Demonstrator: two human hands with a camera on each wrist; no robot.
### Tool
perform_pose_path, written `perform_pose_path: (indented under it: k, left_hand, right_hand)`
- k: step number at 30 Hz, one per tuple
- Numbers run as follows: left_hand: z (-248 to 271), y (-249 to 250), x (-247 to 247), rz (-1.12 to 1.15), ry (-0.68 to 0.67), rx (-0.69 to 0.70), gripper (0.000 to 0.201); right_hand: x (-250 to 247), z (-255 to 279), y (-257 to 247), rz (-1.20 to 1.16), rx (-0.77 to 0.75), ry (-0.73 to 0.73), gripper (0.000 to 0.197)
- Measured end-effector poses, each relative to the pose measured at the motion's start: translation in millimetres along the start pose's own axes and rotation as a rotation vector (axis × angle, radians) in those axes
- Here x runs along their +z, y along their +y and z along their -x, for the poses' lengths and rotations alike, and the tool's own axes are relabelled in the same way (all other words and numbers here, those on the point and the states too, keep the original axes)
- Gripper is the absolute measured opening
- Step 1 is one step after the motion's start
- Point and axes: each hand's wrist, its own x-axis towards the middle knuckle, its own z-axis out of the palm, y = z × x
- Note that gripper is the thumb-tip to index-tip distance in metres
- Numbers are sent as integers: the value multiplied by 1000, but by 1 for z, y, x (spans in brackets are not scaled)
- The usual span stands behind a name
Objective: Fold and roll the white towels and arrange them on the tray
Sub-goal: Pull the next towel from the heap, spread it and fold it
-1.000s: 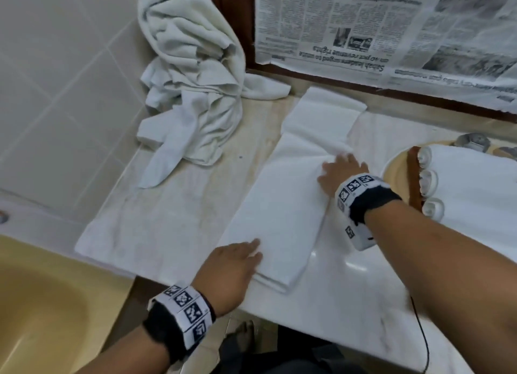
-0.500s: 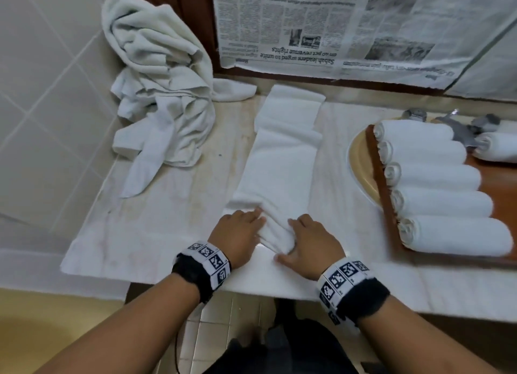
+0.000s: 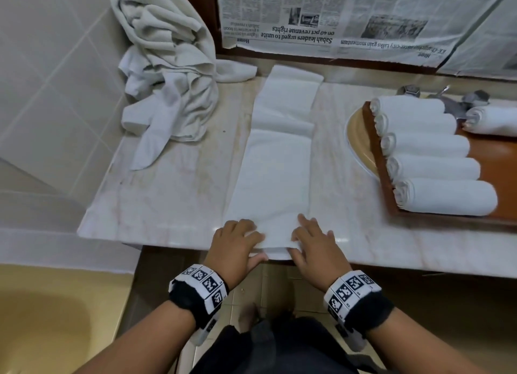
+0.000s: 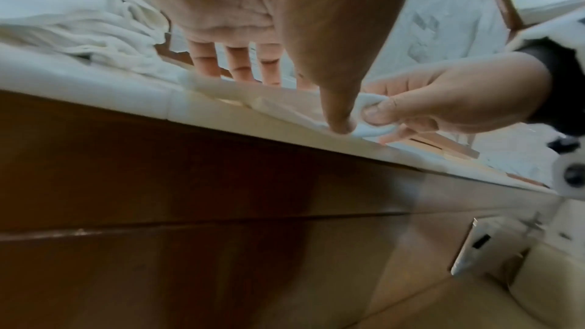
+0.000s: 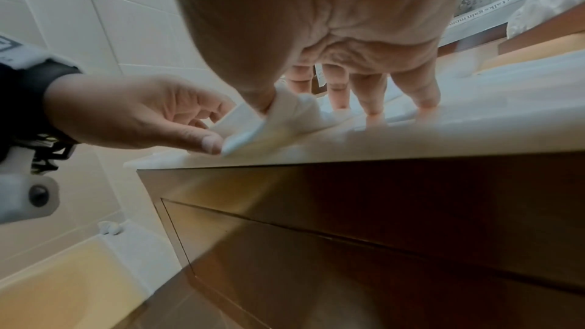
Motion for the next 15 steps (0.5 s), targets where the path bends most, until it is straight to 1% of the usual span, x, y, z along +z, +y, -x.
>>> perform_pose_path:
  k: [2, 4, 5, 7, 9, 10, 12, 15]
  left_hand:
    - [1, 5, 2, 54, 24, -110, 40]
    - [-1, 9, 5, 86, 26, -244, 47]
    - [-1, 10, 8, 109, 17, -330, 55]
    - [-1, 9, 11, 155, 25, -509, 80]
    - [-1, 7, 10, 171, 23, -636, 102]
    - [-2, 6, 9, 163, 8, -662, 107]
    - [-3, 7, 8, 131, -13, -671, 107]
    - [-1, 7, 9, 113, 9, -622, 94]
  right_hand:
    - [0, -1, -2, -33, 26, 5, 24]
    - [-2, -1, -4, -69, 33, 30, 21]
    - [-2, 0, -4, -104, 31, 49, 22]
    - [0, 3, -4, -200, 24, 100, 29]
    - [4, 7, -1, -244, 4, 151, 39]
    - [8, 9, 2, -221, -17, 166, 45]
    - [15, 11, 7, -118, -76, 144, 55]
    - [19, 15, 12, 13, -135, 59, 63]
